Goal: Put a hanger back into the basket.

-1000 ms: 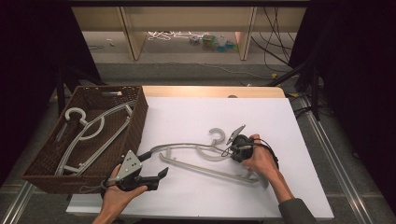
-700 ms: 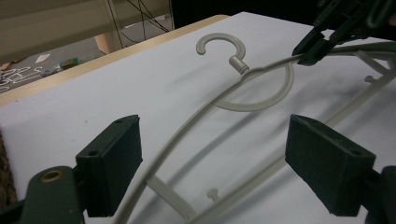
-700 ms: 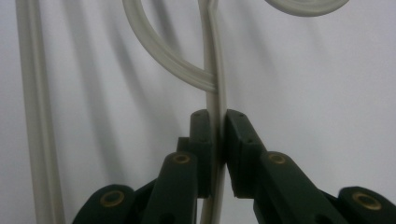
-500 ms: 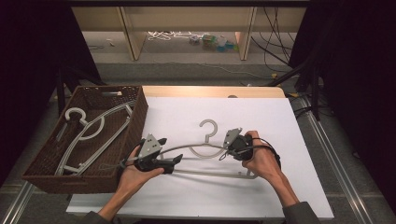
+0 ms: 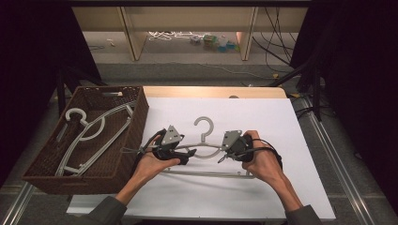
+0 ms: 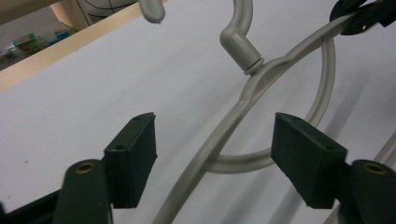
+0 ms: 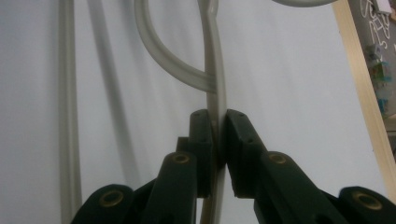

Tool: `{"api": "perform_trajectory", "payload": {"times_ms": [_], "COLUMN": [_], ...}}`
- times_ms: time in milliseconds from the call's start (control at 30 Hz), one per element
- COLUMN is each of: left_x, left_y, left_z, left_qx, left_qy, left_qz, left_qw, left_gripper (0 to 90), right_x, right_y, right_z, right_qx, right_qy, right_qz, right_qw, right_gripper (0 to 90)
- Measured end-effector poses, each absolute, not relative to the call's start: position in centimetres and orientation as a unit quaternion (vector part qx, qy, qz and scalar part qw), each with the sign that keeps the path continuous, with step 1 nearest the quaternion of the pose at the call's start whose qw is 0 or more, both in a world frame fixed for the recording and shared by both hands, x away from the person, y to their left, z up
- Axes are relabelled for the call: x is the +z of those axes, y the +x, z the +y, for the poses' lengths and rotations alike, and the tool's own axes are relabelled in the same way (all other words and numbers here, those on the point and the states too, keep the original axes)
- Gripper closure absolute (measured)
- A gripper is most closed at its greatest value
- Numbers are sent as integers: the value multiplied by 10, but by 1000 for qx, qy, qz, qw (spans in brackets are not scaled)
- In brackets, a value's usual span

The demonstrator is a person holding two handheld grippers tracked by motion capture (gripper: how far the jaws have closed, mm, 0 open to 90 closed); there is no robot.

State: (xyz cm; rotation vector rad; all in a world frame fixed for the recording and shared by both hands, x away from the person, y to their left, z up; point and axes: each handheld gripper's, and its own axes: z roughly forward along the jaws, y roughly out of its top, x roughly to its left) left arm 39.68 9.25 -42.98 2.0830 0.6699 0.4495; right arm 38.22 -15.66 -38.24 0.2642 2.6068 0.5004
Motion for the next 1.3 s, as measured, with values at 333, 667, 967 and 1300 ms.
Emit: {"api": "perform_trajectory", "payload": {"times_ms": [333,667,967,1300], "left_x": [-429,-415,-408,-404], "left_y": [403,391,383,387], "left_z": [80,78,77,106], "left_qx": [176,222,216,212], "left_qy": [868,896,895,886], "left_qz": [211,98,102,184], "left_qw": [413,373,377,368], "left_gripper": [604,772,818,819], "right_x": [-375,-369,-366,-361], "right_y": [377,375,380,377], "right_z": [-154,-156,-164,-174], "right_qx": [193,184,228,352], "right_qy": [83,55,106,242], "right_qz": [948,947,934,859], "right_qw": [240,257,253,281], "right_gripper": [820,814,629,332]}}
